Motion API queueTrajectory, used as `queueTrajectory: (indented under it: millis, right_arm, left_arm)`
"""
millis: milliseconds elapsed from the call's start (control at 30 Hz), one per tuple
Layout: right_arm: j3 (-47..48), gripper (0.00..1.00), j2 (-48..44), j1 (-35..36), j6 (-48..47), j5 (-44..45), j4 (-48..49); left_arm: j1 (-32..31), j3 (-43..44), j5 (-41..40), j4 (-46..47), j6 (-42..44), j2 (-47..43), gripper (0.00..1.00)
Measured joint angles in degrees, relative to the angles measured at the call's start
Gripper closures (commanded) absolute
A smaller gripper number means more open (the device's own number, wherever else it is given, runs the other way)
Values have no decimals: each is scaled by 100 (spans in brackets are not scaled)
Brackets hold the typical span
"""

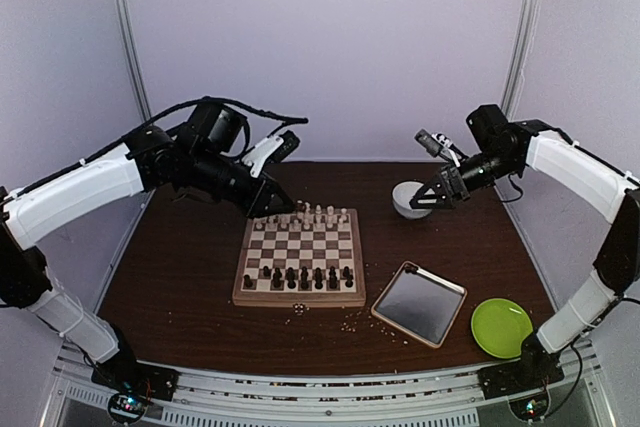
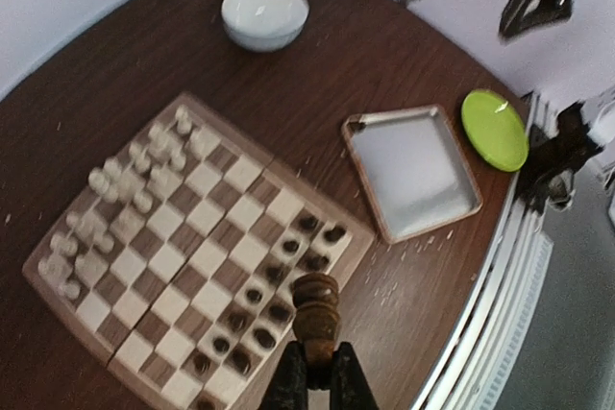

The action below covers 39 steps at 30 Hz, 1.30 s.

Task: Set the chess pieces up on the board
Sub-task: Place the knight at g8.

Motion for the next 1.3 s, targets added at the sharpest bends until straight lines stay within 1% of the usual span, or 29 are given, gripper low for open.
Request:
queueTrajectory:
  millis: [100, 200, 300, 400, 500, 733, 967, 1300]
  right_arm:
    - [-149, 0, -442, -7, 350, 901, 645]
    - [-669, 1, -844, -9, 437, 1541, 1147]
    - [-1298, 1, -1034, -9, 407, 1893, 1469]
    - [-1864, 0, -1115, -9, 291, 2116, 1665]
    - [-2135, 1, -1185, -11, 149, 2245, 1764]
    - [-2177, 0, -1257, -48, -33, 2461, 2033]
    - [-2179, 1, -1257, -120, -157, 2509, 2068]
    - [-2179, 0, -1180, -153, -313, 2426, 2026]
  left_arm:
    - [96, 94, -319, -1318, 317, 24, 100]
    - [138, 96, -511, -2347, 511, 50, 100]
    - [142, 98, -608, -3062, 649, 120, 100]
    - [142, 98, -610, -3460, 761, 289, 100]
    - [142, 103, -608, -3637, 855, 605, 100]
    - [142, 291, -612, -3663, 931, 1530, 100]
    - [140, 546, -745, -3630, 903, 1965, 100]
    - [142, 682, -975, -3451, 774, 2391, 100]
